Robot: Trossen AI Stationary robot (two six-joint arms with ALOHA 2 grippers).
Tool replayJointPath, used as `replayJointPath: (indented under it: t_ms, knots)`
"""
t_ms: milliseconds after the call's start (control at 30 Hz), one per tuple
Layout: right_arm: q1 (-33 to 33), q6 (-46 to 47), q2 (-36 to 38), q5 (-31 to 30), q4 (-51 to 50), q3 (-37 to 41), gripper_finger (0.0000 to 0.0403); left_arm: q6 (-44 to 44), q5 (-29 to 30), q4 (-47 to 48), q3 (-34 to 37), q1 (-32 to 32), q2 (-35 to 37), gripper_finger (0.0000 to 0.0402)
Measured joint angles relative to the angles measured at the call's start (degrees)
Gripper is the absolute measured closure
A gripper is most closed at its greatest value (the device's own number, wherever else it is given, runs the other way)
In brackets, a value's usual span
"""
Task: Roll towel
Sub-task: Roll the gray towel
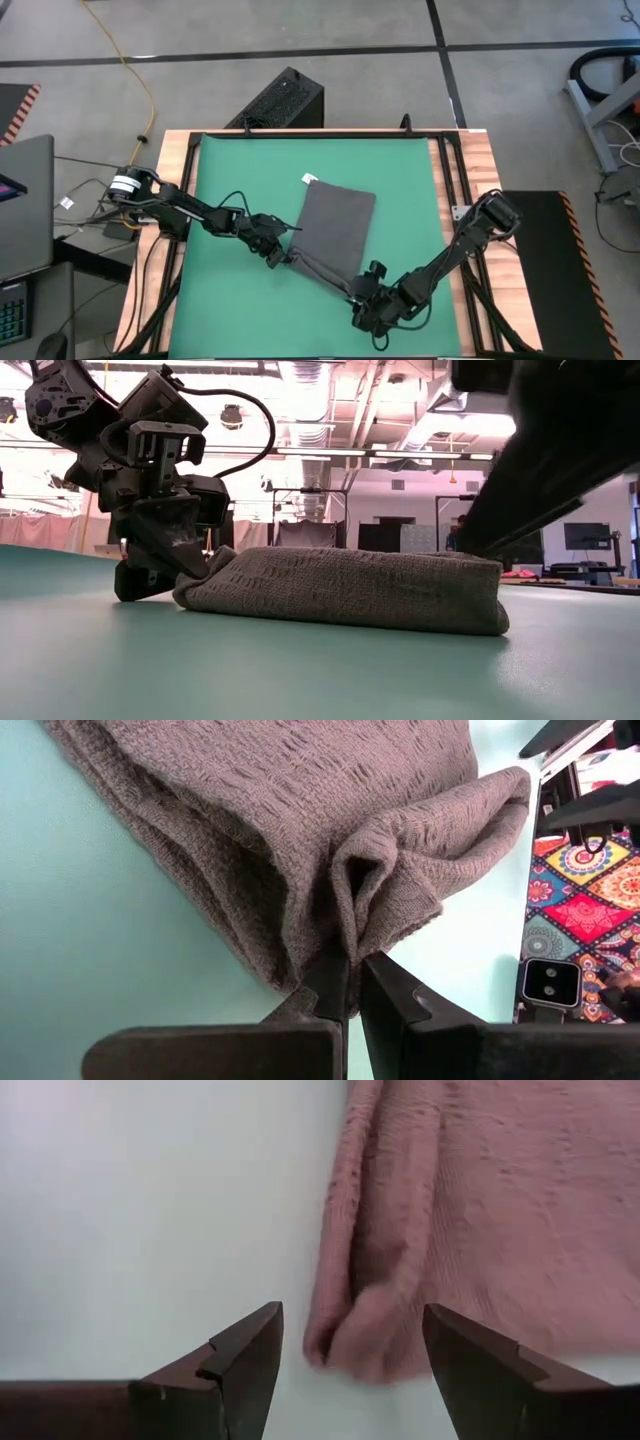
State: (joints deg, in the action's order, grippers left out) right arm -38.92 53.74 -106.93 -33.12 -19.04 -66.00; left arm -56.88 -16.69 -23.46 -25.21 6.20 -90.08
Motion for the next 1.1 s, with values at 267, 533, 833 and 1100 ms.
replayJointPath:
  t_ms: [267, 533, 833, 1100]
  knots:
    - [0.35, -0.28, -2.53, 1.6, 0.5, -1.05, 0.0137, 0.02, 0.46, -0.2, 0.0, 0.0, -0.02, 0.0401]
    - [1.24, 1.72, -3.11, 1.78, -1.27, -0.97, 0.0172, 0.02, 0.48, -0.33, 0.0, 0.0, -0.02, 0.0401]
    - [1.31, 1.88, -3.07, 3.24, -3.05, -5.07, 0.0382, 0.3, -1.58, -0.51, -0.02, -0.09, 0.13, 0.0401]
    - [2.34, 13.49, -2.98, 5.09, -13.69, -9.51, 0.0389, -1.44, -3.94, -0.77, -0.39, 0.02, 2.45, 0.0401]
